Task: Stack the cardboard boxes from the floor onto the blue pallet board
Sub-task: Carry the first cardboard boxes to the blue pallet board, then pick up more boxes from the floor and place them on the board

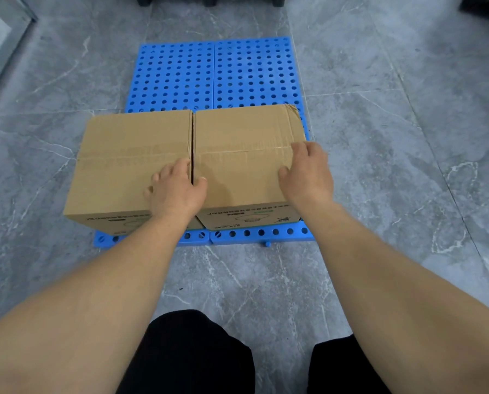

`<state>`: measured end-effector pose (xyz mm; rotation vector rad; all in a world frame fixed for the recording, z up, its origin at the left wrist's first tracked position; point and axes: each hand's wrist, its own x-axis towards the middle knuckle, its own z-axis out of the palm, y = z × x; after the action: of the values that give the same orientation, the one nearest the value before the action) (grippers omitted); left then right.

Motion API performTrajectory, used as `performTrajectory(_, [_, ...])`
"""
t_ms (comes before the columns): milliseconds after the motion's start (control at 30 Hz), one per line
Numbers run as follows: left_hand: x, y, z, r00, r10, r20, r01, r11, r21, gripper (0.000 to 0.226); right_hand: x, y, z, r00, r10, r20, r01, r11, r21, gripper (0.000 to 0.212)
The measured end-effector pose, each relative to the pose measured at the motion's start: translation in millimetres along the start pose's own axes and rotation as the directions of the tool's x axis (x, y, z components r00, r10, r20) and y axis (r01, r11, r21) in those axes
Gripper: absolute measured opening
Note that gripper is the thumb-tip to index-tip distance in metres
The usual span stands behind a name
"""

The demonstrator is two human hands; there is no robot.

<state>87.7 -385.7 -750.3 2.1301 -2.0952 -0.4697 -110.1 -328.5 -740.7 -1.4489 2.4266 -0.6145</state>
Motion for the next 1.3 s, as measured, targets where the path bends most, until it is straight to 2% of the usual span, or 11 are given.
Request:
performTrajectory(100, [-4.3, 0.3, 1.1, 0.994, 0.004, -0.109, -0.016, 0.995, -0.103, 0.052, 0.3, -19.4, 11.9, 0.992, -0.123, 0.017, 0.123, 0.992, -0.027, 0.041])
performTrajectory(233, [-20.0, -1.9, -6.4, 0.991, 0.008, -0.130, -0.027, 0.989, -0.145, 0.054, -14.4, -37.7, 17.1, 0.986, -0.137, 0.092, 0.142, 0.989, -0.039, 0.039])
performTrajectory(333, [-40.7, -8.6, -27.2, 0.996, -0.051, -0.070, 0.041, 0.989, -0.142, 0.052, -35.2, -54.9, 6.9, 0.964, -0.157, 0.214, 0.179, 0.980, -0.088, 0.036])
performTrajectory(533, [-99.6, -17.9, -86.3, 0.980, -0.156, 0.121, 0.169, 0.981, -0.100, 0.047, -73.7, -92.8, -51.4, 0.932, -0.166, 0.323, 0.214, 0.969, -0.121, 0.027])
performTrajectory(633, [-132.2, -21.1, -130.8, 0.959, -0.208, 0.194, 0.225, 0.972, -0.069, 0.048, -91.8, -114.7, -92.9, 0.901, -0.170, 0.400, 0.256, 0.951, -0.173, 0.030])
performTrajectory(800, [-178.2, -24.6, -215.4, 0.892, -0.308, 0.331, 0.328, 0.945, -0.004, 0.052, -114.1, -164.1, -164.6, 0.807, -0.177, 0.563, 0.364, 0.901, -0.238, 0.028])
performTrajectory(933, [-220.9, -26.7, -281.0, 0.836, -0.390, 0.386, 0.412, 0.911, 0.028, 0.055, -131.1, -211.1, -219.5, 0.724, -0.252, 0.642, 0.503, 0.830, -0.241, 0.028])
performTrajectory(1133, [-279.5, -24.8, -349.6, 0.755, -0.568, 0.328, 0.610, 0.792, -0.034, 0.057, -157.1, -269.7, -279.2, 0.597, -0.422, 0.682, 0.703, 0.685, -0.191, 0.034])
performTrajectory(1300, [-333.3, -13.8, -386.5, 0.657, -0.705, 0.265, 0.751, 0.644, -0.149, 0.060, -190.5, -301.4, -314.2, 0.458, -0.505, 0.732, 0.828, 0.541, -0.145, 0.039])
